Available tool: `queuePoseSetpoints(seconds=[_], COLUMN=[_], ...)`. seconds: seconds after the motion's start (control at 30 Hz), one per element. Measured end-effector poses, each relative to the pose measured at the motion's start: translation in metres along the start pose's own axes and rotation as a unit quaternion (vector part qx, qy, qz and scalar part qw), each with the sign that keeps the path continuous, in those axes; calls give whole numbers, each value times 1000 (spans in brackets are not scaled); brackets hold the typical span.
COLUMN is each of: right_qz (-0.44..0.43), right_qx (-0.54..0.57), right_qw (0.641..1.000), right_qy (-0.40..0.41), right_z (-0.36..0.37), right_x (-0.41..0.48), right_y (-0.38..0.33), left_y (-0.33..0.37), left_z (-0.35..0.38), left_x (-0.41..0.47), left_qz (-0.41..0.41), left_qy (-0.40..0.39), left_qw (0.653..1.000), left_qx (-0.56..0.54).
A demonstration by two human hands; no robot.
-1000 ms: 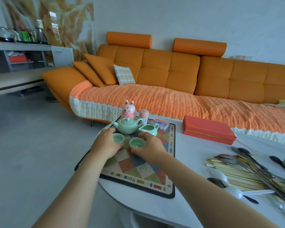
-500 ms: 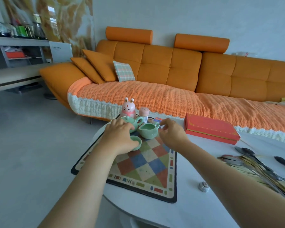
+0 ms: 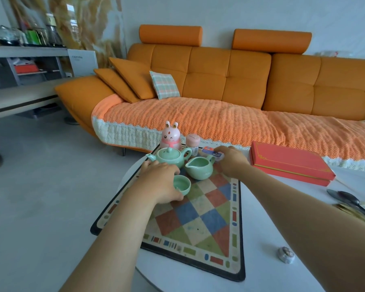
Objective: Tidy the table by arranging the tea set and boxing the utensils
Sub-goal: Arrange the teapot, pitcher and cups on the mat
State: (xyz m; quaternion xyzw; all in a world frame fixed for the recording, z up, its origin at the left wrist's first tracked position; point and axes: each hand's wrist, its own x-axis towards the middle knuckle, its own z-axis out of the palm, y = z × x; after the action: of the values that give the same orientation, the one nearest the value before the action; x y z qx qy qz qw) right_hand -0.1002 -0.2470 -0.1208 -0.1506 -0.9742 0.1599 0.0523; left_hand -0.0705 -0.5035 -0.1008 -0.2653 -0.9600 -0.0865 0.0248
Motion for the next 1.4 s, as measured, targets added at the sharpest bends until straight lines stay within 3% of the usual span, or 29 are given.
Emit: queuePoseSetpoints(seconds=[0.33,0.53,0.67,0.8,0.93,1.2,1.4], right_qz=[-22,-28,-58,-71,-44,67,142], right_qx=[27,120,113,89,102,91,5], right_qw=[999,992,992,993,993,989,988], right_qy=[19,14,16,18,28,95,67], right_z=[10,-10,-27,-51,-79,-140,-168], right_x=[9,-23,-62,-110,-158,-234,-287], right_y=[5,5,5,26,74,210,306], left_y=[0,9,32,88,167,335,429], left_z=[-2,-6,-18,-22,-14,16,44], left_x=[0,-7,-15,-16,-20,-25,-23], left_qz=[-2,-11,-14,40,96,199,284], left_qy=[-9,-22,34,91,64,-44,-117], left_qw=[1000,999,999,988,974,946,931], left_qx=[-8,34,14,-116,-197,-250,-196])
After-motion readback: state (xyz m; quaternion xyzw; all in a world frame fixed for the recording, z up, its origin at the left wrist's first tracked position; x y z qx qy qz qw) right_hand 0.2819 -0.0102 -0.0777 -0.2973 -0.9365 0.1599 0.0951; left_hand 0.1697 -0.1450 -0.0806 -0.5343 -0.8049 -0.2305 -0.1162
